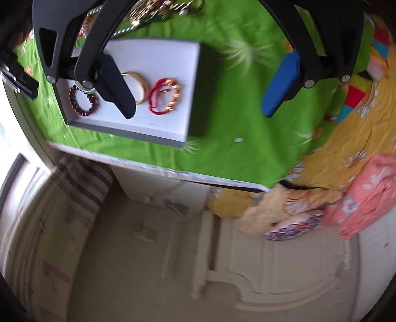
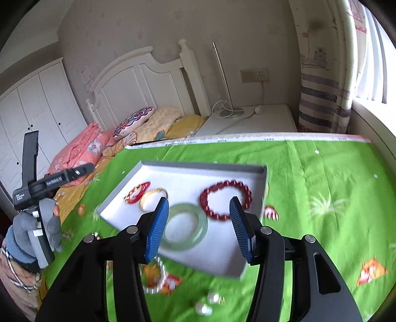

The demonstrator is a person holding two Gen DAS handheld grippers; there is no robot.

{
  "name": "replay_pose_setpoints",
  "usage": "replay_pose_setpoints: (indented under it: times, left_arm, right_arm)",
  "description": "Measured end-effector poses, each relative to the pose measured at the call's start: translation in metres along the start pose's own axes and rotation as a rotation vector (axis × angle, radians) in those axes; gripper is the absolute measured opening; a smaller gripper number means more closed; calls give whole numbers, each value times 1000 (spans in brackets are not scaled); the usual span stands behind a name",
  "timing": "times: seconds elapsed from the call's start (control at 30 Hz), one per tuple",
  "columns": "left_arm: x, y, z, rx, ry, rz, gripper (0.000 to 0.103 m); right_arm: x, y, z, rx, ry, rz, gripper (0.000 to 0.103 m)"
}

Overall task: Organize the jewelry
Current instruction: 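Withdraw both tools from the tray back toward the remaining jewelry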

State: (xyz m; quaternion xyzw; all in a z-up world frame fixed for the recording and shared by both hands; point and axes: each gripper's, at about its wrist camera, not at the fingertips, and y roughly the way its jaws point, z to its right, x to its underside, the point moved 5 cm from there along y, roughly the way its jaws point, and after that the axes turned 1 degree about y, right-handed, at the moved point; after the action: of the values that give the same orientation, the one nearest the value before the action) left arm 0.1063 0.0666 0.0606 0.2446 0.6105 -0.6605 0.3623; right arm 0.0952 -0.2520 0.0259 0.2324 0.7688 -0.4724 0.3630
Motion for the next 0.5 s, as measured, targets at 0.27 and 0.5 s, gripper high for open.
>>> replay_pose_setpoints:
  times: [0.27,0.5]
  left_arm:
    - [51,-42,-34,-168,110,33,101]
    - [107,-55,-34,-95,128,-3,101]
  right_arm:
    - [49,-26,-2,-26,60,-29,57]
    - [90,-26,-23,-38,84,-89,71]
